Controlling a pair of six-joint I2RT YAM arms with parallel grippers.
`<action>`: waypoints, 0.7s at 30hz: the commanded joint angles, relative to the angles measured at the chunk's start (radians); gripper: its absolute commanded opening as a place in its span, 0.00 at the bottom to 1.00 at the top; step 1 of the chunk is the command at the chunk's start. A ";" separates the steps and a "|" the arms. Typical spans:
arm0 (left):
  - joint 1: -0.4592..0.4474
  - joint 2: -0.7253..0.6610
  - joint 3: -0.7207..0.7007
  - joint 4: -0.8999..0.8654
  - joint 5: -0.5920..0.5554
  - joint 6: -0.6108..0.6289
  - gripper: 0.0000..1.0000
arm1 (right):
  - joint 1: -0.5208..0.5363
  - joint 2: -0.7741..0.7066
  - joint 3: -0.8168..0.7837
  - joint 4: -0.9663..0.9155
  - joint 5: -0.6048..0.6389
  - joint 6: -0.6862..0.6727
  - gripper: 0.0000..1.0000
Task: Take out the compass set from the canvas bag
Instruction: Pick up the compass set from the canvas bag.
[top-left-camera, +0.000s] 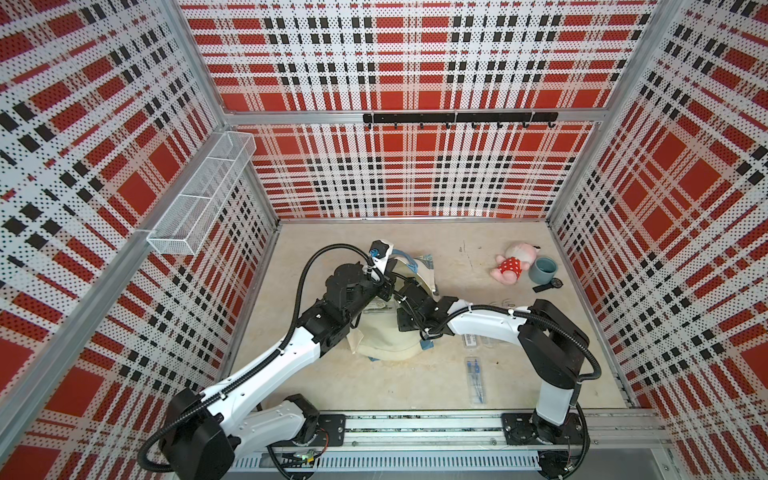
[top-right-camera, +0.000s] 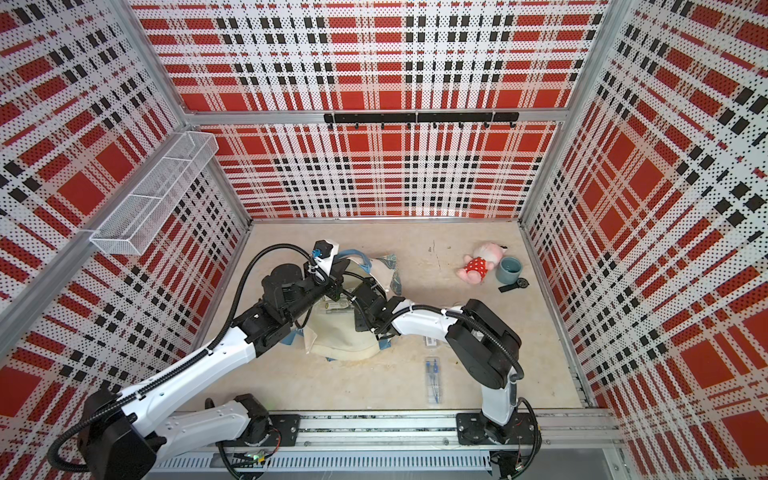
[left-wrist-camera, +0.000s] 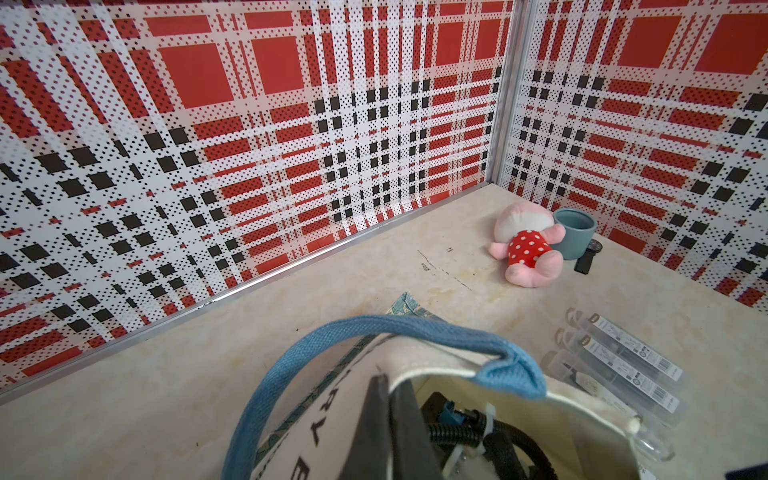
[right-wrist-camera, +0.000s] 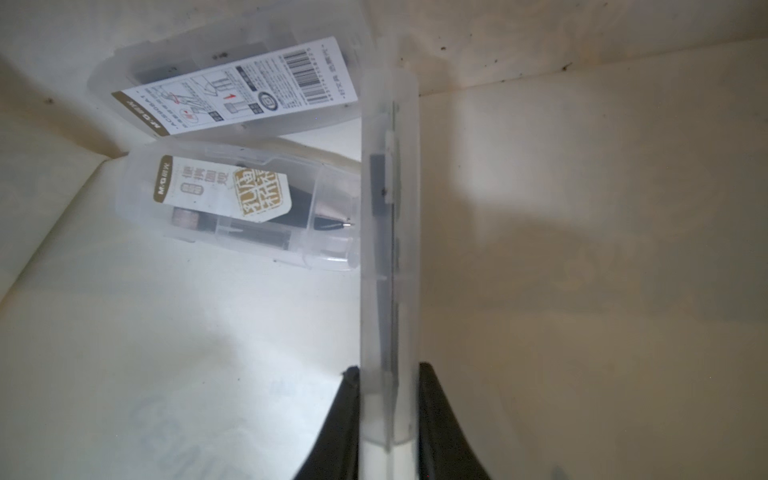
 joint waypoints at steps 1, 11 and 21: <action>-0.002 -0.003 0.012 0.059 0.001 -0.007 0.00 | 0.012 -0.084 0.028 -0.015 -0.021 -0.012 0.17; 0.003 0.002 0.013 0.072 -0.010 -0.007 0.00 | 0.032 -0.298 -0.044 -0.090 -0.138 -0.019 0.16; 0.003 0.010 0.018 0.078 -0.018 -0.010 0.00 | 0.099 -0.458 -0.142 -0.068 -0.279 -0.025 0.16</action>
